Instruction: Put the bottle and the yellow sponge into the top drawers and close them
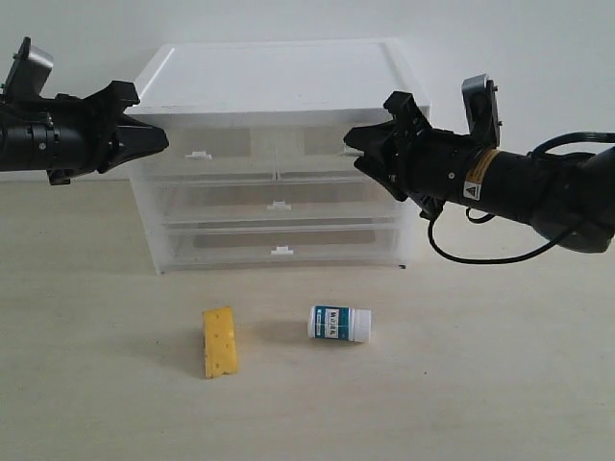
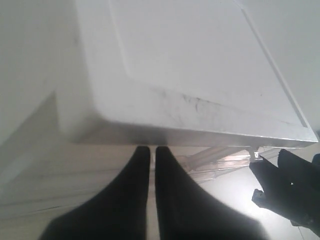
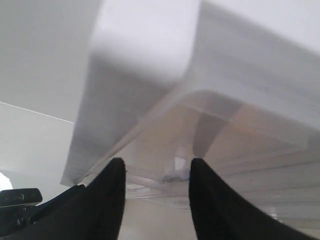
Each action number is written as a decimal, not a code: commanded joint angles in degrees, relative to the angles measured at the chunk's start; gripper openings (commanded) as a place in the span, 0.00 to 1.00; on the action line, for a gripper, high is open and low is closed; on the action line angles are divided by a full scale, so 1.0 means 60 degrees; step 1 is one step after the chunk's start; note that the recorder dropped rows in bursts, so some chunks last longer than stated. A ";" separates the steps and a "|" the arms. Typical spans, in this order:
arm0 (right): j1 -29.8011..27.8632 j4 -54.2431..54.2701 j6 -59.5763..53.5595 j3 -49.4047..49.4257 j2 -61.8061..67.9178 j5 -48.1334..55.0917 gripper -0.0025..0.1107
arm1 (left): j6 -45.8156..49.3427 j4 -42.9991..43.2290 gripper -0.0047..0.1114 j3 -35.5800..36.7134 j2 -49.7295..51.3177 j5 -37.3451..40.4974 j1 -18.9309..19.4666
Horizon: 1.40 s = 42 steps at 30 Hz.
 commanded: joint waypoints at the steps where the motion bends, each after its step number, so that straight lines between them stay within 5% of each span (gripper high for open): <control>1: -0.0004 0.0122 0.0215 -0.0056 0.0133 -0.0207 0.37 | 0.0066 -0.0302 0.07 -0.0145 -0.0012 -0.0175 0.0006; 16: -0.0004 0.1159 0.0307 -0.0178 0.1536 -0.3085 0.37 | 0.0066 -0.0302 0.07 -0.0145 -0.0012 -0.0175 0.0006; 25: 0.0016 0.1157 0.0394 -0.0542 0.1536 -0.2859 0.36 | 0.0066 -0.0273 0.07 -0.0145 -0.0012 -0.0275 0.0006; 28: 0.0016 0.1157 0.0099 -0.0542 0.1536 -0.2731 0.29 | 0.0066 -0.0273 0.07 -0.0145 -0.0012 -0.0325 0.0006; 33: 0.0016 0.0991 -0.0203 -0.0542 0.1536 -0.2662 0.02 | 0.0066 -0.0203 0.07 -0.0145 -0.0012 -0.0325 0.0006; 42: 0.0016 0.0065 0.0092 -0.0542 0.1536 -0.3266 0.02 | 0.0066 0.0026 0.07 -0.0145 -0.0012 -0.0392 0.0006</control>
